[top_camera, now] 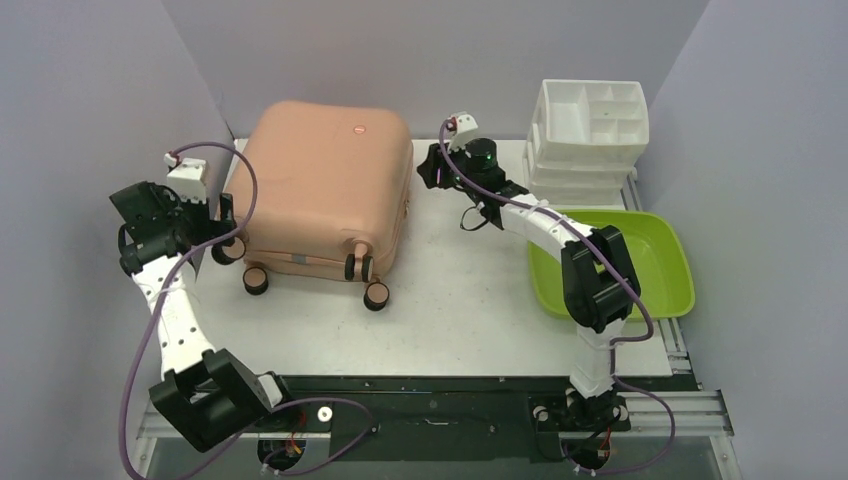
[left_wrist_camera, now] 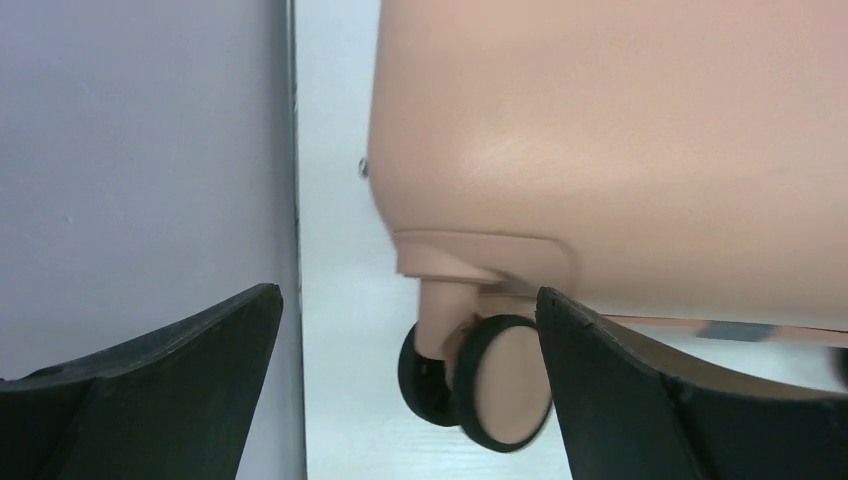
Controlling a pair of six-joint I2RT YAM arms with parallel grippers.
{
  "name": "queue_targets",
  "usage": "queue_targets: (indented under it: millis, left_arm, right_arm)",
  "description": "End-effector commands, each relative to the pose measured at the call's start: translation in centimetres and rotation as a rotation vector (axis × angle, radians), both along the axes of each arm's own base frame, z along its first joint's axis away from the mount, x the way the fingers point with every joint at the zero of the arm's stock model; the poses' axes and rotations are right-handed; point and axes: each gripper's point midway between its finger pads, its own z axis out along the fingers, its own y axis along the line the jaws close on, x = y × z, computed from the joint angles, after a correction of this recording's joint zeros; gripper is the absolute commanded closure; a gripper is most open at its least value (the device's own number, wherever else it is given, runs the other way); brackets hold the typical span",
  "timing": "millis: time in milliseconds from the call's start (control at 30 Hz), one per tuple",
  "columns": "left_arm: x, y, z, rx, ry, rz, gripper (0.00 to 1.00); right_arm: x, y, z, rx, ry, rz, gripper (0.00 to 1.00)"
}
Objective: Open, take out, and arrange the luggage
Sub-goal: Adjust the luggage at the center of the board.
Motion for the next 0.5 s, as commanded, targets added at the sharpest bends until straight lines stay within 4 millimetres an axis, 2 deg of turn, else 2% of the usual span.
queue_targets:
  millis: [0,67,100,167,200,233,267,300,333,367,400,433,467]
  left_arm:
    - [0.0,-5.4,10.8,-0.061,-0.299,-0.204,0.04]
    - [0.2,-6.3,13.7,-0.100,-0.380,-0.221,0.04]
    - [0.8,-6.4,15.4,-0.135,-0.441,-0.203,0.04]
    - [2.0,-6.4,17.5,-0.222,-0.524,-0.161,0.04]
    - [3.3,-5.9,17.1,-0.264,-0.524,-0.127,0.04]
    - [4.2,-5.9,17.9,-0.310,-0.560,-0.104,0.04]
    - [5.8,-5.7,17.0,-0.343,-0.543,-0.066,0.04]
    - [6.9,-5.7,16.7,-0.344,-0.542,-0.058,0.04]
    - [8.9,-5.9,15.3,-0.339,-0.512,-0.034,0.04]
    - [10.0,-6.1,14.7,-0.330,-0.506,-0.026,0.04]
    - [12.0,-6.6,12.8,-0.333,-0.470,-0.011,0.04]
    - [13.1,-7.4,12.6,-0.333,-0.474,-0.019,0.04]
    - [14.7,-6.8,11.1,-0.347,-0.451,0.027,0.04]
  right_arm:
    - [3.1,-0.8,2.1,0.051,0.040,-0.083,0.49]
    - [4.3,-1.1,2.0,0.065,0.075,-0.109,0.47]
    - [4.7,-1.2,1.5,0.067,0.092,-0.113,0.47]
    - [5.2,-1.6,1.9,0.088,0.105,-0.120,0.47]
    - [5.2,-1.8,1.7,0.095,0.112,-0.122,0.47]
    - [5.1,-2.0,2.0,0.100,0.108,-0.121,0.47]
    - [4.8,-2.2,1.5,0.097,0.117,-0.115,0.47]
    - [4.5,-2.4,2.1,0.100,0.108,-0.111,0.46]
    - [4.0,-2.7,1.3,0.088,0.123,-0.103,0.46]
    - [3.6,-3.1,1.8,0.086,0.118,-0.102,0.46]
    - [3.0,-3.4,0.9,0.069,0.134,-0.091,0.46]
    - [2.6,-4.0,1.3,0.065,0.133,-0.090,0.46]
    - [1.9,-4.3,0.4,0.049,0.151,-0.074,0.45]
